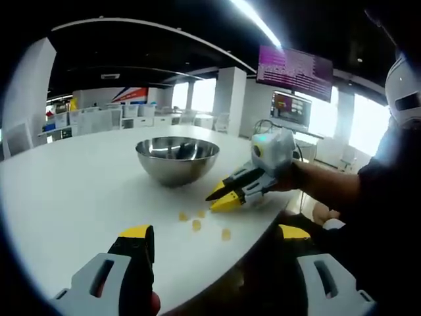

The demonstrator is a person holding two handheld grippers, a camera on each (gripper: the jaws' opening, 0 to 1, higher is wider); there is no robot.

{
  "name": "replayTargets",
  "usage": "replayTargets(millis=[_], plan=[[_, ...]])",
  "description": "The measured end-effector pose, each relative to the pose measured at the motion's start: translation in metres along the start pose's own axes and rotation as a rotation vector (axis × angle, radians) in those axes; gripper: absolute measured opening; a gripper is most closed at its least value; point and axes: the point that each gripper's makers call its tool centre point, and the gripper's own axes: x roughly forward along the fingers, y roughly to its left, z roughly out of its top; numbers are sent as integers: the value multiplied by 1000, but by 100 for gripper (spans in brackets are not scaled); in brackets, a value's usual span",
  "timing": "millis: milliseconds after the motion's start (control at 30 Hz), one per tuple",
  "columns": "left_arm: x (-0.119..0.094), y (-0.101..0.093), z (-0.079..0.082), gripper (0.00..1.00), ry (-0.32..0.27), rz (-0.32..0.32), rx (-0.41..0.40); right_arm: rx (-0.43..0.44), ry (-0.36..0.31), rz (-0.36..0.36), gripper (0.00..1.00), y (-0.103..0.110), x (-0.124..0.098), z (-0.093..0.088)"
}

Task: Pick up the QQ candy scattered on the table and place it into the stainless steel bowl on the table

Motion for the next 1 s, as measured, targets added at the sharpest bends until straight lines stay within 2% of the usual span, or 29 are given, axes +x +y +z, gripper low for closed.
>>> replayTargets(millis=[600,800,1000], plan=[[5,-5,0,75,1,-17,2,28,-12,-20,8,-4,-6,-1],[6,-5,0,75,5,-16,3,1,-44,-26,8,0,-25,18],[8,-6,1,75,4,-18,4,0,-101,-50,8,1,-62,38]])
